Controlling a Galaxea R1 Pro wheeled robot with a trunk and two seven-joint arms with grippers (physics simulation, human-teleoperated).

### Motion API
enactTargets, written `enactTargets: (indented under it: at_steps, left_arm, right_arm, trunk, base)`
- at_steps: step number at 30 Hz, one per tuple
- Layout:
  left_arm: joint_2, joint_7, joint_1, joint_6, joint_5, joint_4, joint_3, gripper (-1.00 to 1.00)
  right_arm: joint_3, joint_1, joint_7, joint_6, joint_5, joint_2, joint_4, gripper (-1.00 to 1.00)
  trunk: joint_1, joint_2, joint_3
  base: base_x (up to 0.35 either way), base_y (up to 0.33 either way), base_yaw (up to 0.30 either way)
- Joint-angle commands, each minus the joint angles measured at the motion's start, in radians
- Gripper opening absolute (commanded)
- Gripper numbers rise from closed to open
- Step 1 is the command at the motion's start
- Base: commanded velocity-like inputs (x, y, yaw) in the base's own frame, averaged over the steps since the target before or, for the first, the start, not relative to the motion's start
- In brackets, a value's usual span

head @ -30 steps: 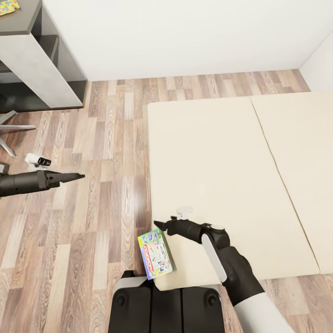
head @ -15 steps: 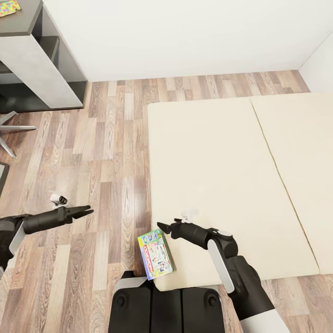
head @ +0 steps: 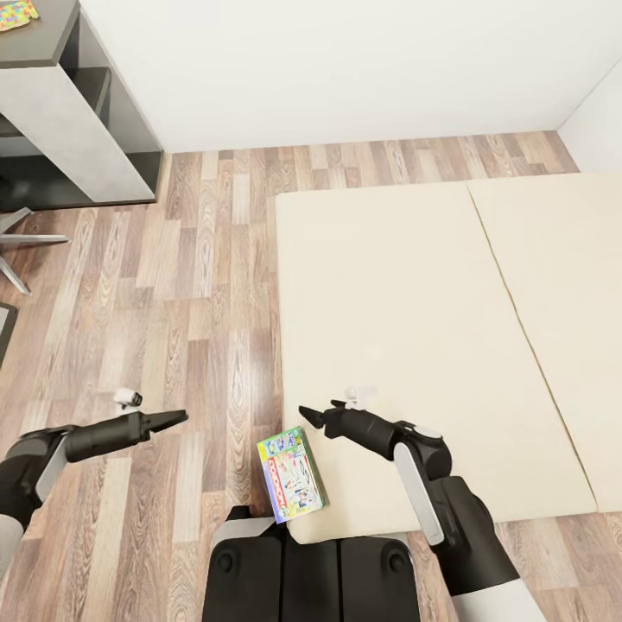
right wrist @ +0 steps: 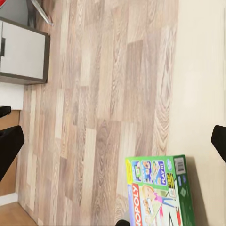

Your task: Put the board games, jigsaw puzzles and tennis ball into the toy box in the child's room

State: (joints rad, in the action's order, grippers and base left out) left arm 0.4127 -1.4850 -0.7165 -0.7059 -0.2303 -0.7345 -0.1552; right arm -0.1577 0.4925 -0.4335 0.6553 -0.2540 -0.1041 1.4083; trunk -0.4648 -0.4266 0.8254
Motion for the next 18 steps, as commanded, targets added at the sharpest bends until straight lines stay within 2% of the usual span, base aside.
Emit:
enactTargets:
  at_steps: [1, 9, 18]
  left_arm:
    - [-0.002, 0.015, 0.001, -0.009, -0.001, 0.0, 0.0, 1.0]
    - [-0.021, 0.045, 0.003, -0.004, -0.007, 0.002, -0.003, 1.0]
    - [-0.019, 0.043, 0.003, -0.003, -0.009, 0.003, -0.01, 1.0]
  right_arm:
    - [0.003, 0.0, -0.002, 0.007, -0.004, 0.0, 0.003, 1.0]
    - [0.006, -0.001, -0.005, 0.007, -0.004, 0.0, 0.005, 1.0]
    - [0.007, -0.002, -0.004, -0.004, -0.004, 0.0, 0.0, 1.0]
  trunk:
    - [-0.001, -0.001, 0.001]
    - [-0.001, -0.001, 0.001]
    - [-0.001, -0.001, 0.001]
  base:
    - [0.0, 0.0, 0.0]
    - [0.0, 0.0, 0.0]
    - [-0.058, 0.0, 0.0]
